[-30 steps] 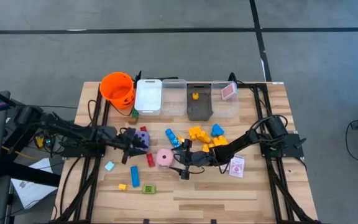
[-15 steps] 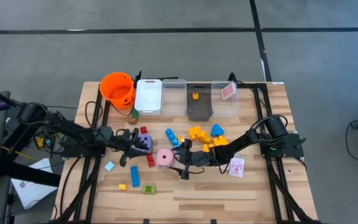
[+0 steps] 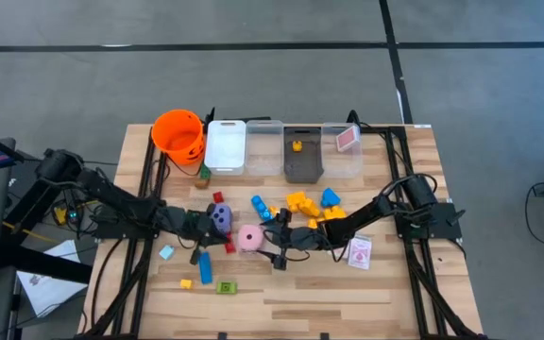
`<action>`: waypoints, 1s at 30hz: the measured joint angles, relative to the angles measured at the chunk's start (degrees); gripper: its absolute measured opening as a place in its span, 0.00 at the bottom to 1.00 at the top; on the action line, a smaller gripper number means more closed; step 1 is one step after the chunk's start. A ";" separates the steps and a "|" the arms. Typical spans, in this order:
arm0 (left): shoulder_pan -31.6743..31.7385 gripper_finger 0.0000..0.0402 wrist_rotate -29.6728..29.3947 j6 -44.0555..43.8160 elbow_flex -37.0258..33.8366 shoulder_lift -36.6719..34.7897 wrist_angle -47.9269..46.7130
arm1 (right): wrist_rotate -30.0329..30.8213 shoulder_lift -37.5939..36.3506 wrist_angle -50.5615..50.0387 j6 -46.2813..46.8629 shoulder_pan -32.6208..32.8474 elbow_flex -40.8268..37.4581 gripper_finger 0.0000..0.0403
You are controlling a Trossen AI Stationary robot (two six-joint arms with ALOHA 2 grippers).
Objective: Pick & Place Toys
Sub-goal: Put the pink die into the left transparent bin
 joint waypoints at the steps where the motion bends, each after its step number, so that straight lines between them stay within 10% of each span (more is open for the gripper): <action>1: -0.26 0.01 -1.50 -0.02 0.01 0.84 -0.18 | -0.01 0.00 0.00 0.00 0.01 0.00 0.99; 30: -0.25 0.00 -6.30 -5.81 0.34 6.77 0.10 | -0.01 0.00 -1.06 3.03 -0.58 0.00 0.99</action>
